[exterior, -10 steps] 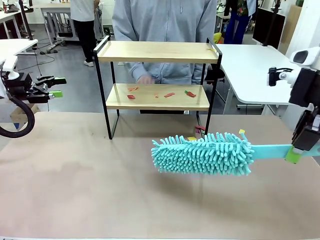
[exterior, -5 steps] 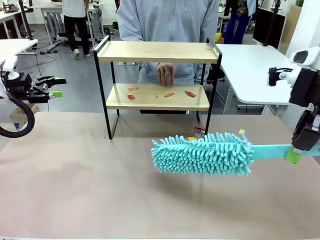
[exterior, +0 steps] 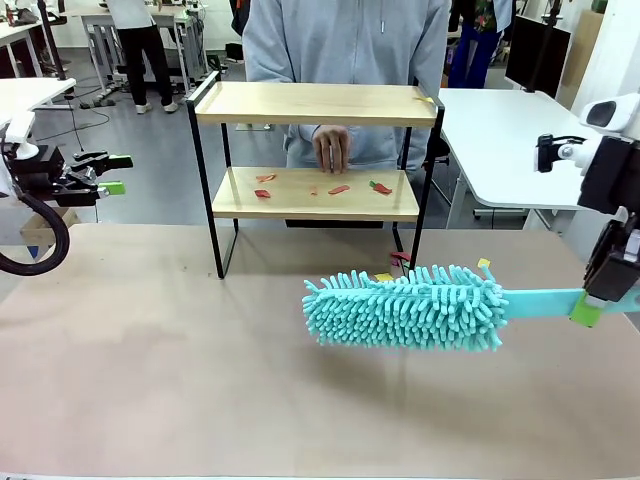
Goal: Clean the shelf.
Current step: Clean the specific section of the Shelf indicated by the human with the Duster.
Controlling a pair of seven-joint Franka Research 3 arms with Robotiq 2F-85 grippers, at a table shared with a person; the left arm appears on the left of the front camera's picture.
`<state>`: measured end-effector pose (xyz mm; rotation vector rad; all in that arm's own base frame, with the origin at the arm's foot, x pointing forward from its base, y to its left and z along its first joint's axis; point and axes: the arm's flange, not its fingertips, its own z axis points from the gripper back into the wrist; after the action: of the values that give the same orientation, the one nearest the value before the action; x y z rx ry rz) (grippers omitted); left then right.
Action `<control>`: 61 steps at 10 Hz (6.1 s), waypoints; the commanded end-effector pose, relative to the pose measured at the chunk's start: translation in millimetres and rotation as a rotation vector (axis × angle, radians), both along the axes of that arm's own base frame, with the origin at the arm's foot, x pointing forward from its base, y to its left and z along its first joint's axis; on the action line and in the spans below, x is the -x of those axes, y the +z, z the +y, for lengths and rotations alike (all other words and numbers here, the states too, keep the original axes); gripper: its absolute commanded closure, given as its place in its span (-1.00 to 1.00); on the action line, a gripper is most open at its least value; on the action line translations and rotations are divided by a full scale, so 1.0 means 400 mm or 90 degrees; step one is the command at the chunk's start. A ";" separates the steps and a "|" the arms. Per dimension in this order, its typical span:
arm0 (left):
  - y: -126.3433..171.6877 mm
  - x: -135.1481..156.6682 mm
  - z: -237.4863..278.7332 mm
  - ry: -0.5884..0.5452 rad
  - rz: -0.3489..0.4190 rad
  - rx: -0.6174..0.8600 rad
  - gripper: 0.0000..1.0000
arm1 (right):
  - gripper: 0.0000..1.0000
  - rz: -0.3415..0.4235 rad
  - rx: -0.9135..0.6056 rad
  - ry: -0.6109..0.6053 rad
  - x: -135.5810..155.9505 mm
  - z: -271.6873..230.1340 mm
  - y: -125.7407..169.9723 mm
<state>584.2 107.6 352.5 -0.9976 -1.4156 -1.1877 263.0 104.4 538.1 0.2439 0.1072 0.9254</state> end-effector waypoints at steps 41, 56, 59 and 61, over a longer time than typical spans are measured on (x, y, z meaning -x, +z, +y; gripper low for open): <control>0.008 0.007 0.000 0.001 -0.002 0.002 -1.00 | 0.74 -0.284 -0.041 -0.605 -0.309 1.038 0.033; 0.008 0.007 0.000 0.001 -0.002 0.002 -1.00 | 0.74 -0.237 -0.015 -0.631 -0.389 1.043 -0.094; 0.008 0.007 0.000 0.001 -0.002 0.002 -1.00 | 0.74 -0.215 0.011 -0.675 -0.404 0.930 -0.079; 0.008 0.007 0.000 0.001 -0.002 0.002 -1.00 | 0.74 -0.213 0.036 -0.692 -0.413 0.863 -0.092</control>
<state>584.5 107.8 352.2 -0.9974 -1.4154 -1.1877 439.0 471.9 504.3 0.0770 -0.3111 -0.1298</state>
